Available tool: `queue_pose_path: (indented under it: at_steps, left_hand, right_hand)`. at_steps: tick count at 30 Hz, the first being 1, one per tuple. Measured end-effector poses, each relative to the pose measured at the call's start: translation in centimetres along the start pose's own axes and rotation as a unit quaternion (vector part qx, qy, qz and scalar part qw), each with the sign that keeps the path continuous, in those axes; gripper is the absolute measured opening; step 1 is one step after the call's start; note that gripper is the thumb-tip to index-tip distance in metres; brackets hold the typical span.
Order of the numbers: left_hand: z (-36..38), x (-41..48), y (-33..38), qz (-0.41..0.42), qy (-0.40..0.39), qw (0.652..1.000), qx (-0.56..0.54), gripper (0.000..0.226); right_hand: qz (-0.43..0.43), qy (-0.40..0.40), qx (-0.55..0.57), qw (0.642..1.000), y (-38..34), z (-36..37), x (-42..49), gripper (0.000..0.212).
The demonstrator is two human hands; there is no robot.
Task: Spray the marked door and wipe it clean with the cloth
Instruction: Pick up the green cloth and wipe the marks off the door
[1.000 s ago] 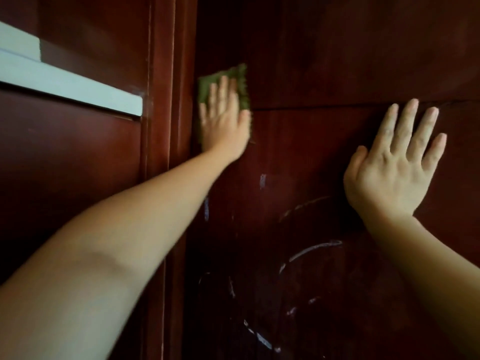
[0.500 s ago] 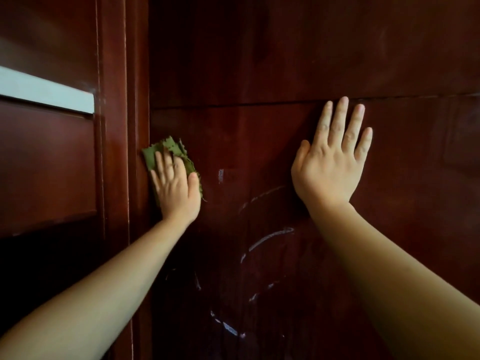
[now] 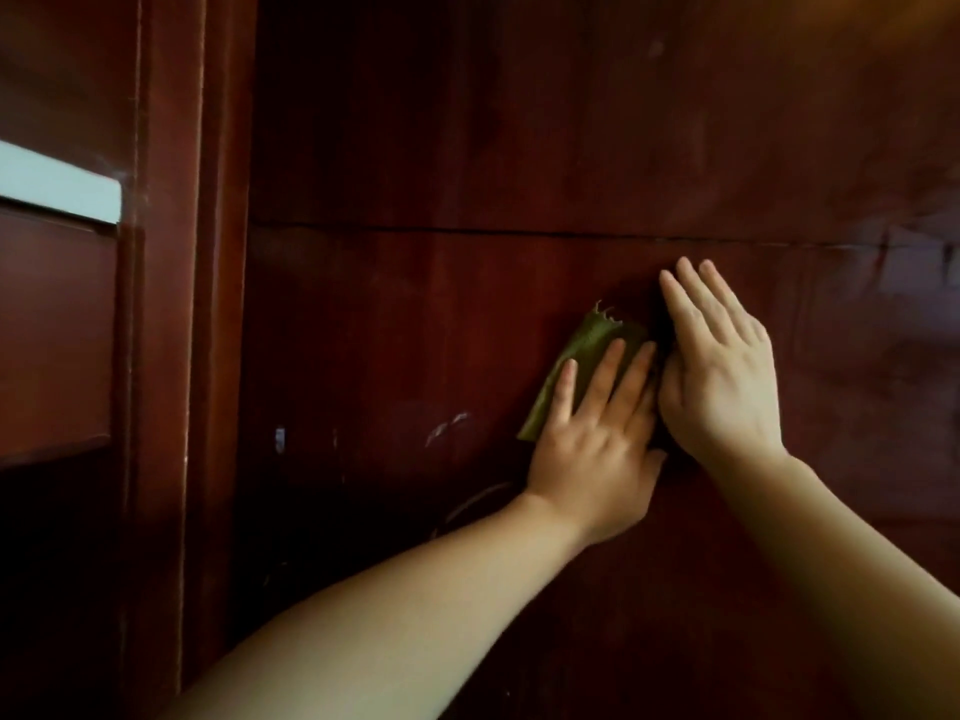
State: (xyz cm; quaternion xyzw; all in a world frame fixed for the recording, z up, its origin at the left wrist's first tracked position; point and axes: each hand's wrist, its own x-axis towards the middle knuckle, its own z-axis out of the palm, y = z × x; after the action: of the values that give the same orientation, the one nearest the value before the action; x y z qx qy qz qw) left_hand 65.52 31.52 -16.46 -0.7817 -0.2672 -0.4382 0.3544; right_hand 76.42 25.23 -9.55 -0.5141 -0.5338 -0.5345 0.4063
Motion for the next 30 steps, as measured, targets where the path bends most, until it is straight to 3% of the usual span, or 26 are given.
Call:
queue_pose_path:
  at_steps: [5, 8, 11, 15, 17, 24, 27, 30]
  left_hand:
    - [0.0, -0.9, -5.2, 0.049, 0.003, 0.998, 0.027, 0.08]
    - [0.1, -3.1, -13.5, -0.097, 0.009, 0.994, 0.047, 0.081]
    - [0.0, -7.7, -22.0, -0.281, -0.026, 0.959, 0.011, 0.076]
    - [0.2, -10.8, -23.2, -0.405, -0.053, 0.912, -0.03, 0.074]
    - [0.3, -10.3, -20.6, -0.394, -0.058, 0.917, -0.027, 0.077]
    - [0.1, -5.7, -9.9, -0.219, -0.027, 0.975, -0.027, 0.067]
    - [0.8, -6.7, -6.4, -0.163, -0.026, 0.986, -0.014, 0.068]
    - [2.9, -10.4, -2.4, -0.119, -0.039, 0.992, -0.019, 0.073]
  right_hand:
    - [0.097, -0.006, -0.076, 0.992, -2.6, 1.1, -2.5, 0.064]
    - [0.137, -0.032, -0.107, 0.984, -4.6, 2.1, -3.9, 0.068]
    - [0.138, -0.065, -0.105, 0.983, -5.9, 2.8, -4.8, 0.07]
    - [0.11, -0.088, -0.114, 0.983, -6.7, 3.0, -5.8, 0.073]
    - [0.112, -0.089, -0.113, 0.983, -6.5, 2.9, -5.7, 0.073]
    - [0.107, -0.083, -0.057, 0.989, -6.1, 1.2, -6.0, 0.07]
    - [0.146, -0.049, -0.038, 0.987, -6.1, -0.7, -10.5, 0.074]
    - [0.147, -0.084, -0.069, 0.983, -6.3, 0.5, -16.3, 0.075]
